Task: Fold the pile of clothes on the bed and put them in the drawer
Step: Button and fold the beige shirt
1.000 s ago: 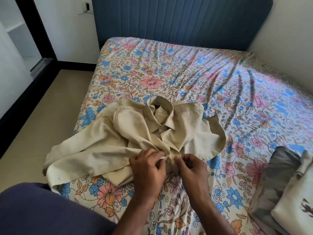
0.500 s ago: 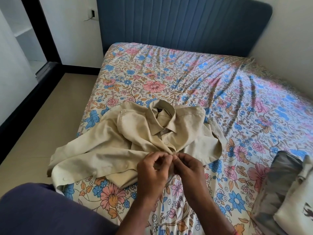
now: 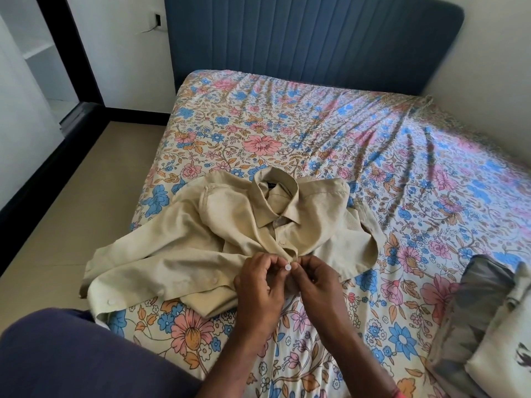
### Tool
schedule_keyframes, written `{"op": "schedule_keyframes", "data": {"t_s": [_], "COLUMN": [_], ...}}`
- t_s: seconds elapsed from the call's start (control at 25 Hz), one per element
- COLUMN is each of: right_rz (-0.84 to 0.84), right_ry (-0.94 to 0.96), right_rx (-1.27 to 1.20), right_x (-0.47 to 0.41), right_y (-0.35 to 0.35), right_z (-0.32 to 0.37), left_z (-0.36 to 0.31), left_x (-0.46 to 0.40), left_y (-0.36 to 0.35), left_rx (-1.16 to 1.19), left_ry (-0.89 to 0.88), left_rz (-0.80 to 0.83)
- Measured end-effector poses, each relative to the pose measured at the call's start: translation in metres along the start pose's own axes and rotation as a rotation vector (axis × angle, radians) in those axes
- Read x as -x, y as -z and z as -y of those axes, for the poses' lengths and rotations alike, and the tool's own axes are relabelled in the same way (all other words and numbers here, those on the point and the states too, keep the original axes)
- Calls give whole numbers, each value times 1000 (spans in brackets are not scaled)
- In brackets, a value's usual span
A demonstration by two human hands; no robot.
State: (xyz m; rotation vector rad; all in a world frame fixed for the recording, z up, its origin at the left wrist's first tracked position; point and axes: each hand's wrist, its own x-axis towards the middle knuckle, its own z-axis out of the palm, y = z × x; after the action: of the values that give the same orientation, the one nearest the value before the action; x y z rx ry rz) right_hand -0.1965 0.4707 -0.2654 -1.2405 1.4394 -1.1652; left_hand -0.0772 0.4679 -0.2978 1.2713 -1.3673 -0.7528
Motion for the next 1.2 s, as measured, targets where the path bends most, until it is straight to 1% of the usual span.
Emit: {"op": "schedule_keyframes", "data": {"t_s": [0.12, 0.24, 0.44, 0.64, 0.76, 0.88, 1.04, 1.2], "right_rz": [-38, -51, -53, -91, -78, -63, -54, -14], "right_ry": [-21, -3, 56, 70, 69, 81, 75, 22], "right_rx": [24, 6, 34, -1, 6, 12, -17, -72], "right_x": [-1, 3, 7, 8, 9, 12, 11, 8], "right_y": [3, 3, -2, -4, -4, -3, 0, 4], "right_z": [0, -1, -1, -2, -2, 1, 2, 3], "left_z": [1, -3, -5, -7, -7, -4, -2, -3], "left_x": [-2, -1, 2, 3, 4, 4, 3, 4], "left_y": [0, 0, -3, -3, -3, -3, -5, -3], "left_rx": [4, -132, -334, -430, -439, -394, -264, -187], "left_ry": [4, -45, -163, -230, -237, -243, -196, -205], "left_rz": [-59, -150, -174, -183, -206, -207, -142, -82]}}
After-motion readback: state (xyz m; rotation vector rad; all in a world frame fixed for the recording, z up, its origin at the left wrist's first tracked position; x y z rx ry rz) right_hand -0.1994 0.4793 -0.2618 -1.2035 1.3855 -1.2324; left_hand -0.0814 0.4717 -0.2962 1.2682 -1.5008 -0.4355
